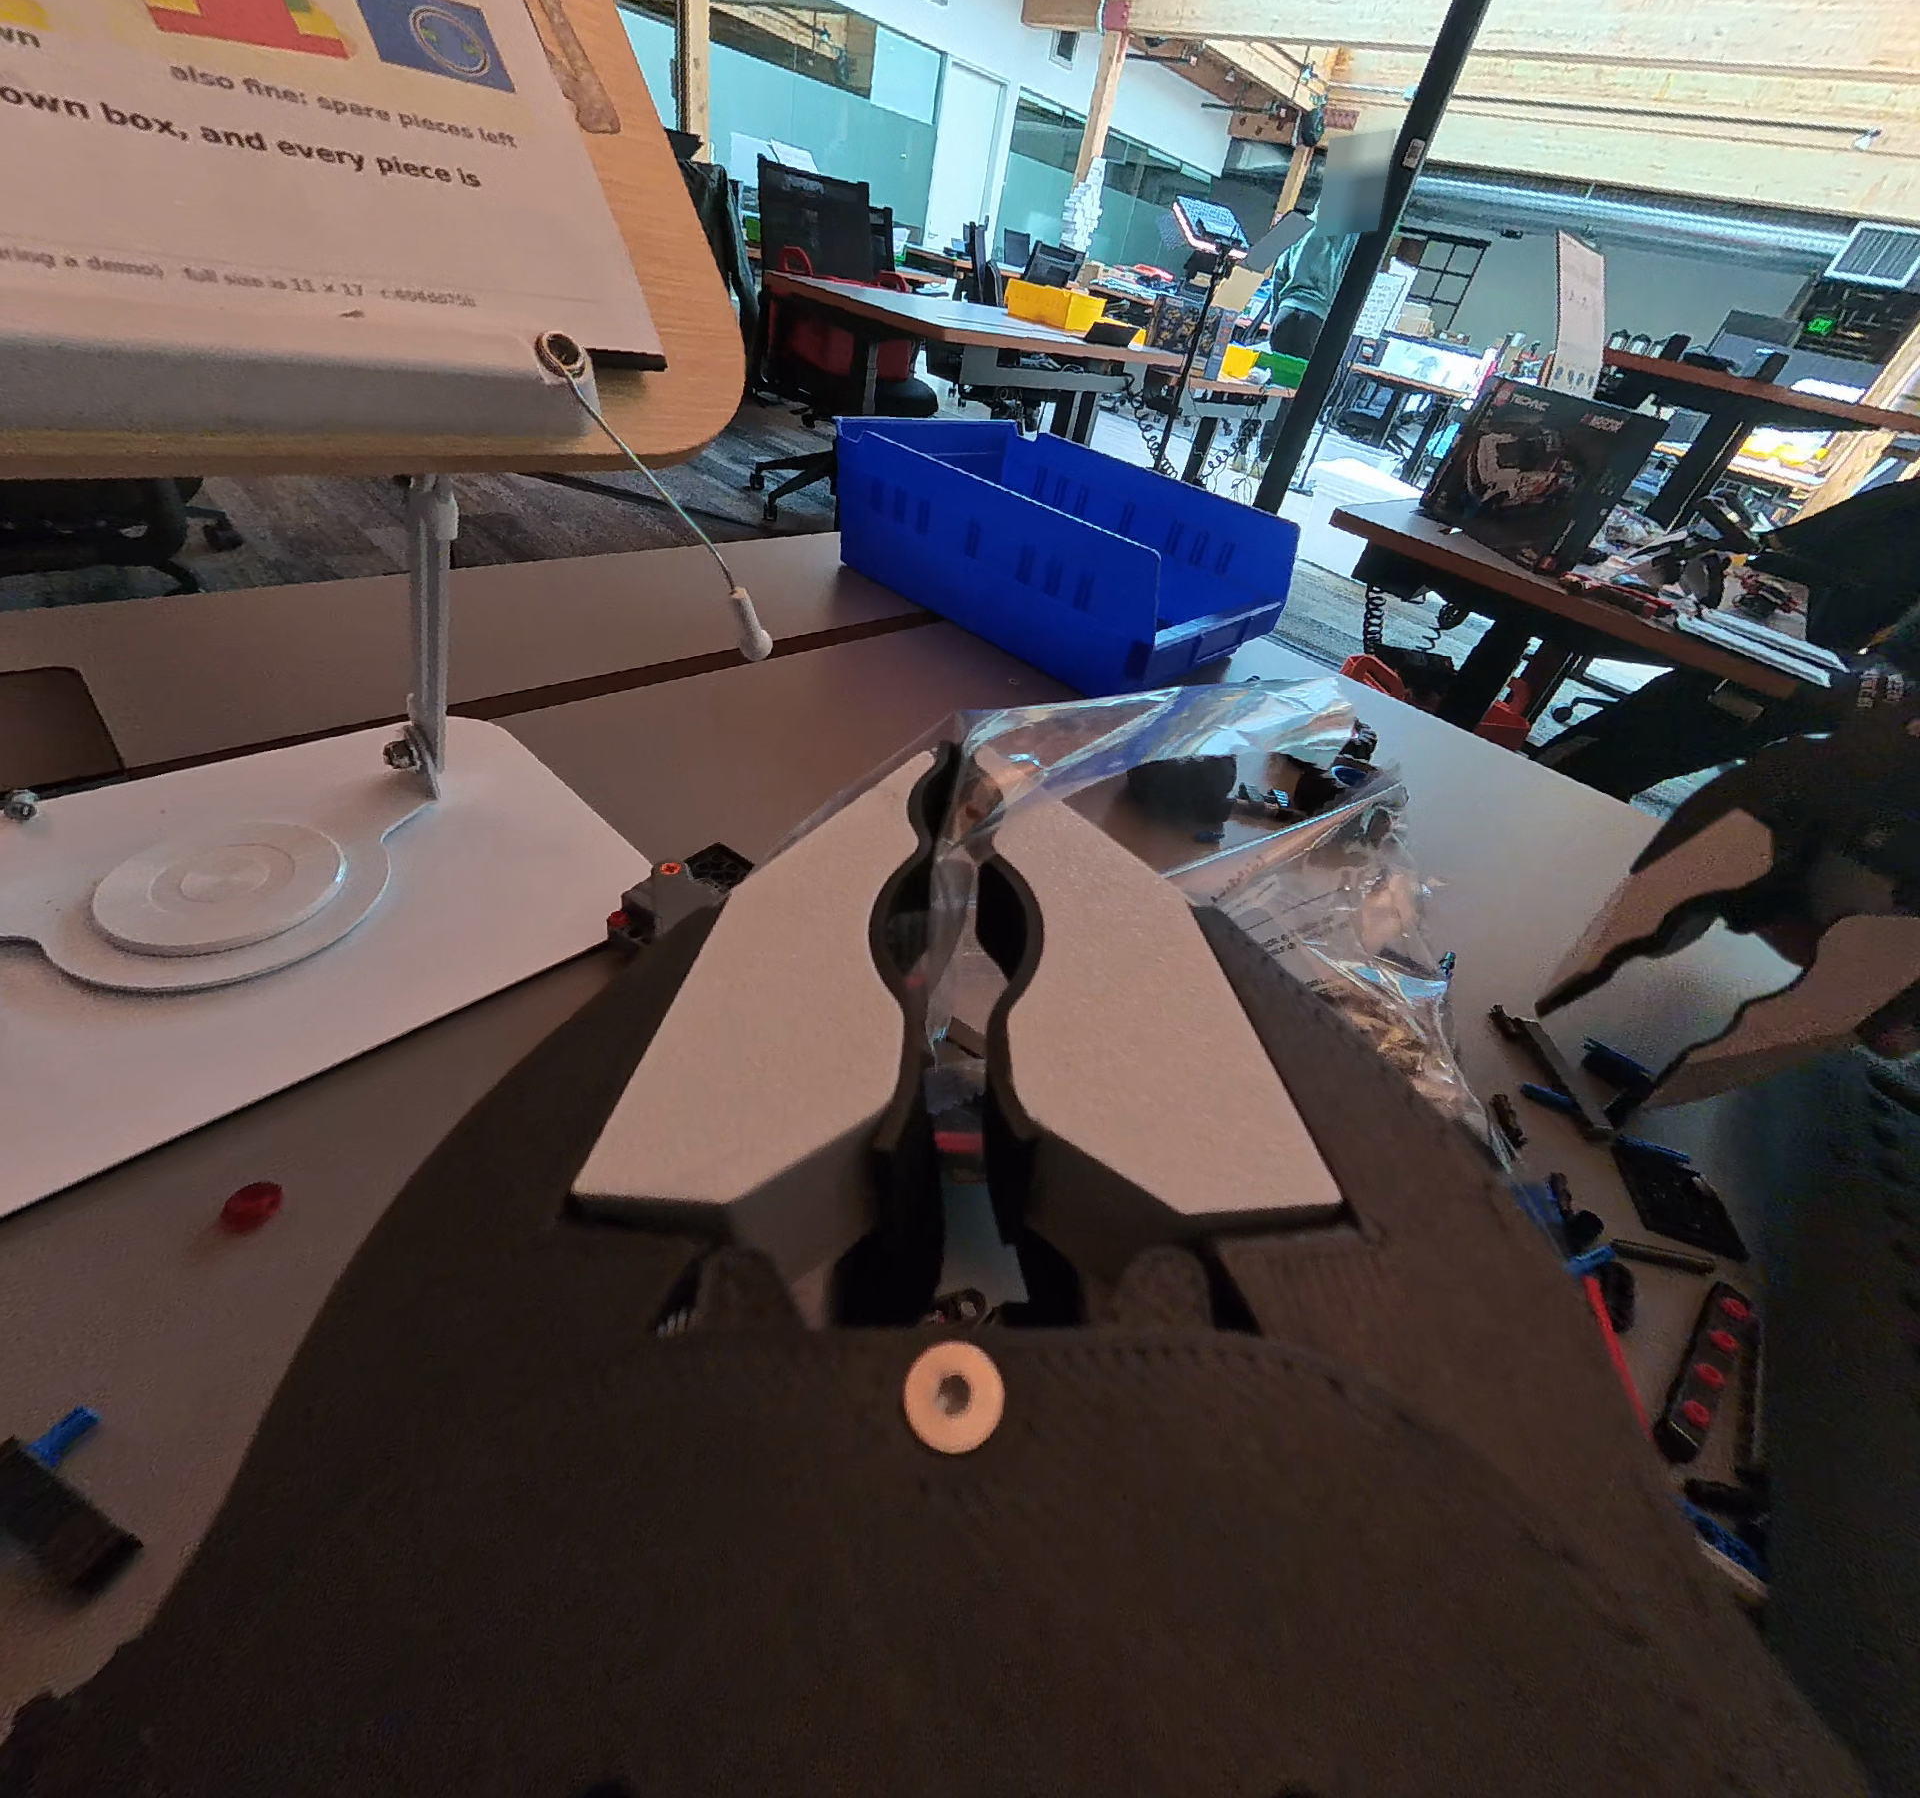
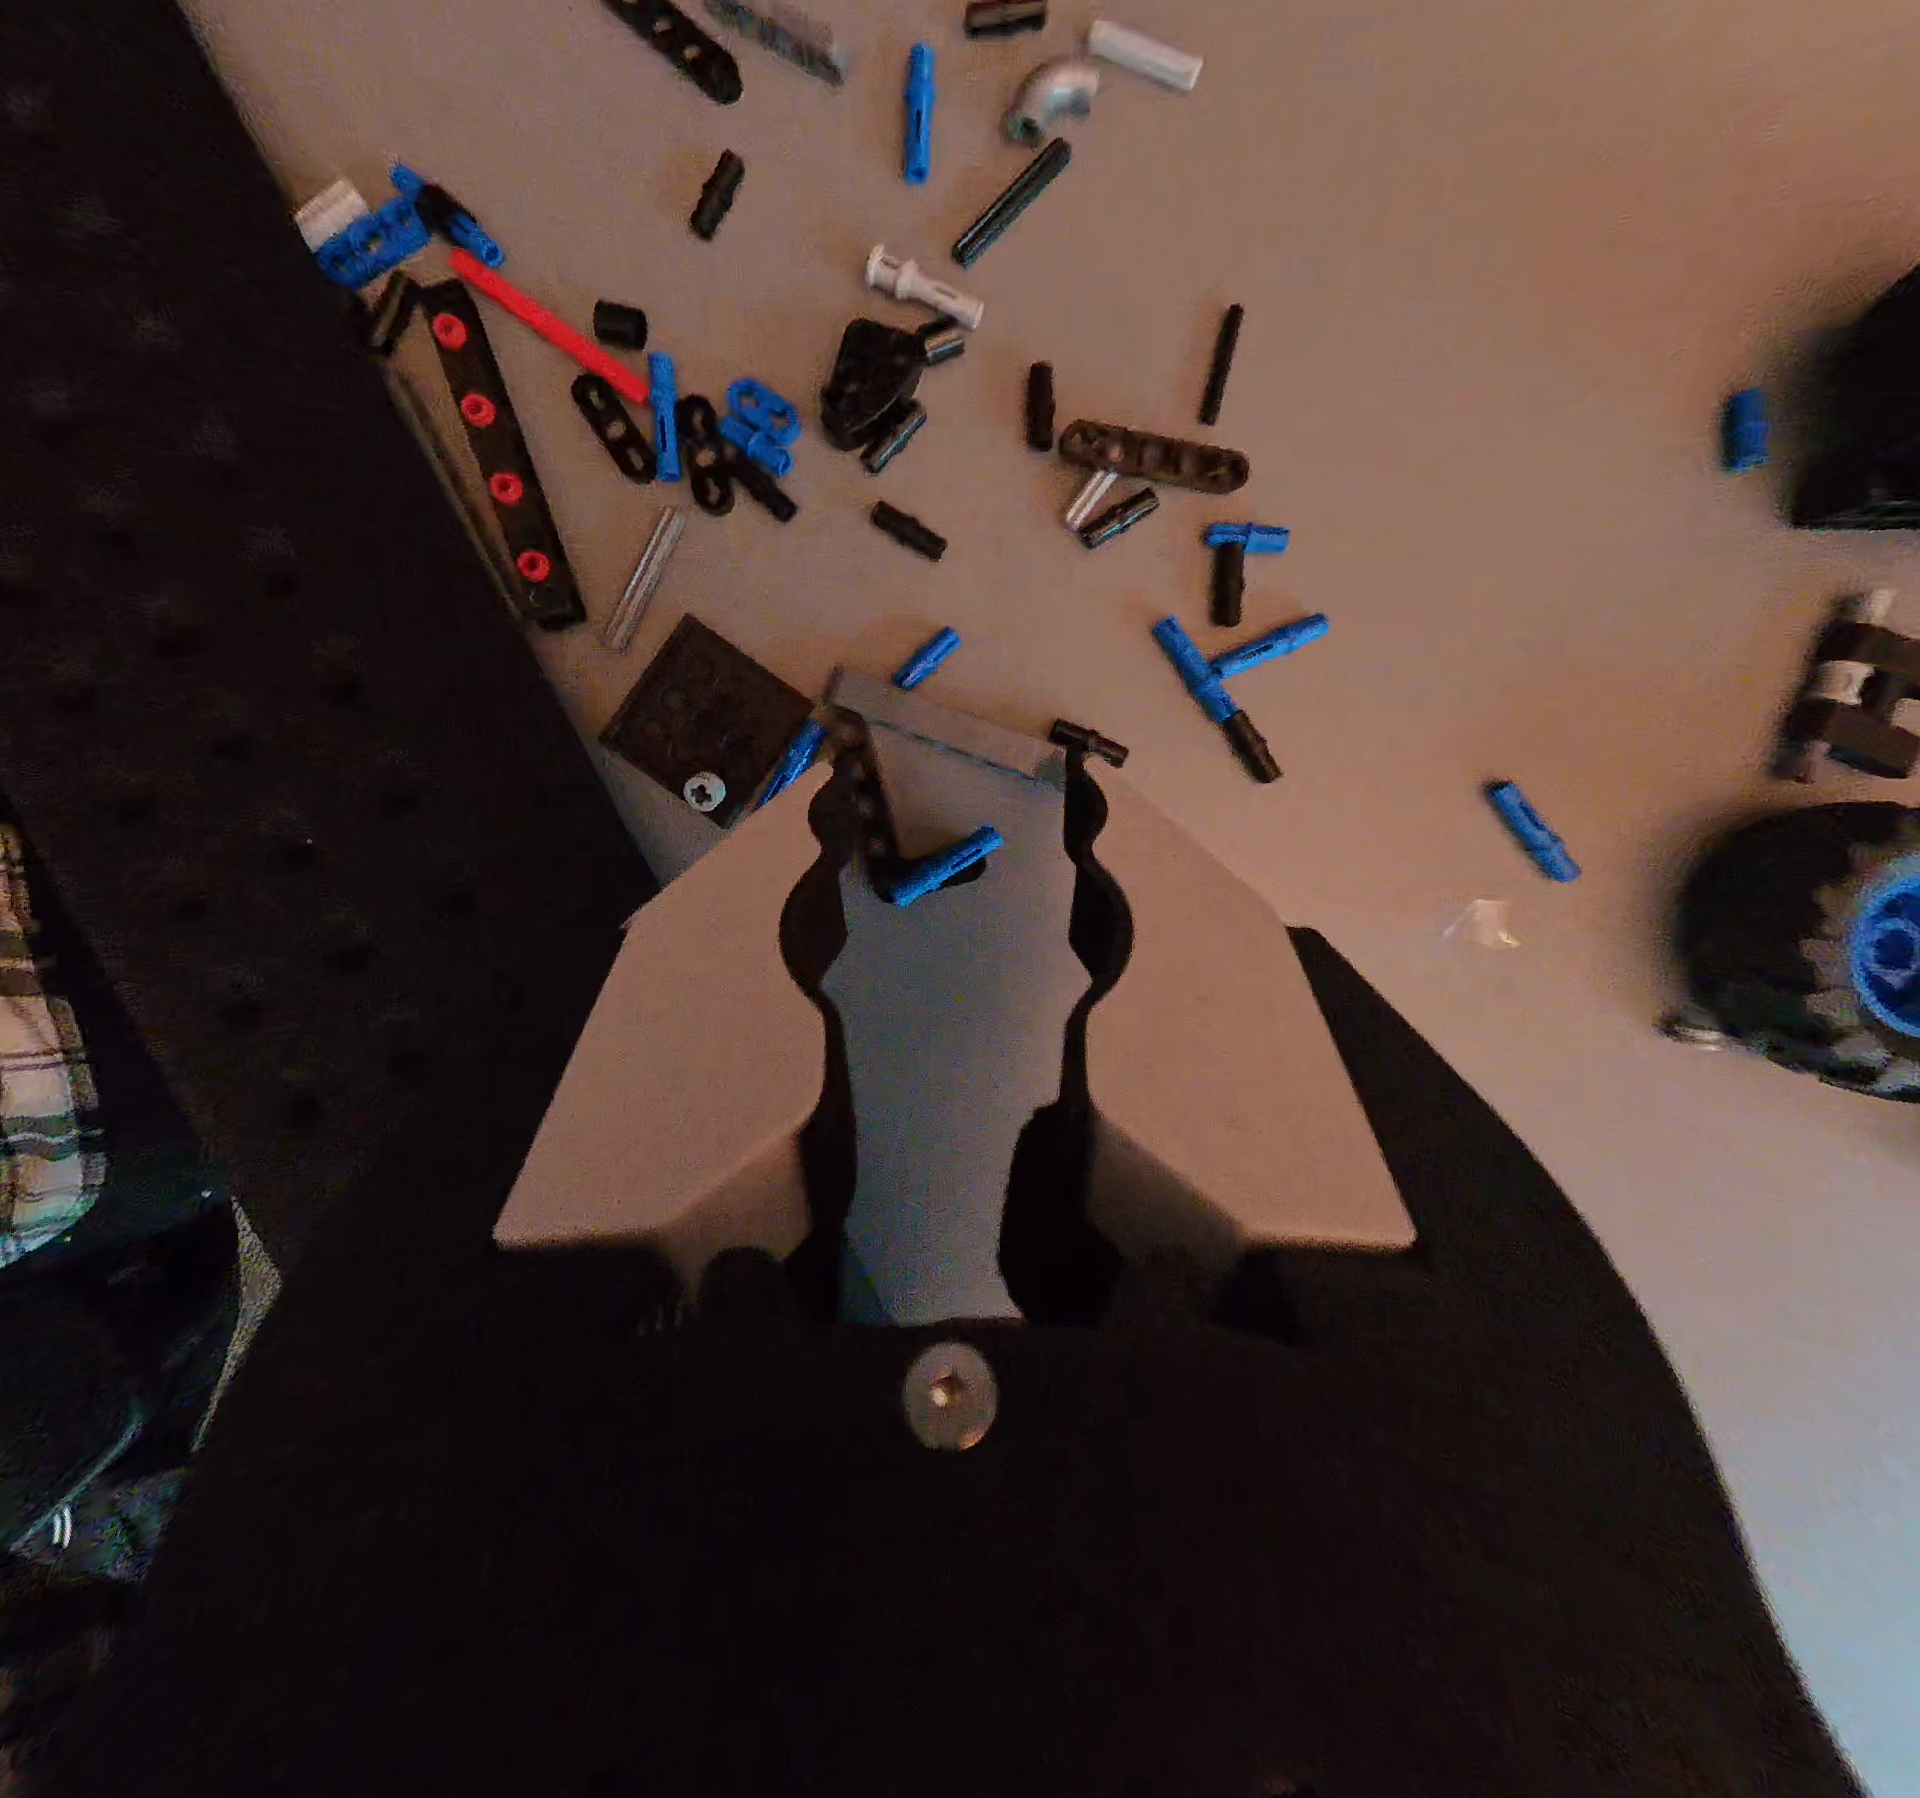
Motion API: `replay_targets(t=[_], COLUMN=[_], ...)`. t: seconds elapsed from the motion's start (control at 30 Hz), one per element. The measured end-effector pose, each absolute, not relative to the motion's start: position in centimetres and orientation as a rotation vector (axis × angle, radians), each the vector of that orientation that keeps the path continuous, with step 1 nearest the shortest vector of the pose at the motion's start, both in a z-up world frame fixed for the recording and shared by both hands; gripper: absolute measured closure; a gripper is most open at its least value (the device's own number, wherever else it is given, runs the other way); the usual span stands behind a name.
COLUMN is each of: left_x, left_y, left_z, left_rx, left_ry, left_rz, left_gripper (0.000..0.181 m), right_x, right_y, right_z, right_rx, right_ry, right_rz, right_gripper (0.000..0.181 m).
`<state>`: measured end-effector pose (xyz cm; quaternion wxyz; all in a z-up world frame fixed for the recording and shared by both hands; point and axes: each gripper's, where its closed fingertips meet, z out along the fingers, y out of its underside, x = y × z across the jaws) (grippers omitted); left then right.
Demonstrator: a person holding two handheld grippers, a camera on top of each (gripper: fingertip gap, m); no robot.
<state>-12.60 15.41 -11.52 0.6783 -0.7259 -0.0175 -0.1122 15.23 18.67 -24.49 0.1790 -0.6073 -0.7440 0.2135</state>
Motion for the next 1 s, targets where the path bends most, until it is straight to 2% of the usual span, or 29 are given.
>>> replay_targets(t=[0.33, 0.37, 0.43, 0.67, 0.83, 0.9, 1.0], left_x=[-12.7, -12.6, -12.6, -12.6, -12.6, -12.6, -12.6], left_y=[15.4, 15.4, 15.4, 15.4, 15.4, 15.3, 15.4], left_z=[-11.7, -11.7, -11.7, -11.6, -11.6, -11.6, -11.6], left_rx=[-1.636, -1.637, -1.637, -1.634, -1.634, -1.633, -1.634], left_ry=[-0.040, -0.038, -0.038, -0.037, -0.037, -0.038, -0.037], left_rz=[-0.248, -0.248, -0.248, -0.250, -0.251, -0.251, -0.250], left_gripper=[0.181, 0.181, 0.181, 0.181, 0.181, 0.181, 0.181], right_x=[14.5, 14.5, 14.4, 13.9, 12.8, 12.5, 12.5], right_y=[17.9, 17.7, 17.5, 17.4, 17.9, 18.0, 18.4], right_z=[-25.9, -25.9, -26.0, -24.9, -25.5, -25.8, -26.0], right_rx=[-1.611, -1.605, -1.606, -1.495, -1.383, -1.372, -1.386], right_ry=[-2.187, -2.203, -2.219, -2.240, -2.309, -2.329, -2.357], right_rz=[0.632, 0.639, 0.662, 0.653, 0.549, 0.577, 0.590], right_gripper=[0.144, 0.150, 0.176, 0.176, 0.157, 0.158, 0.171])
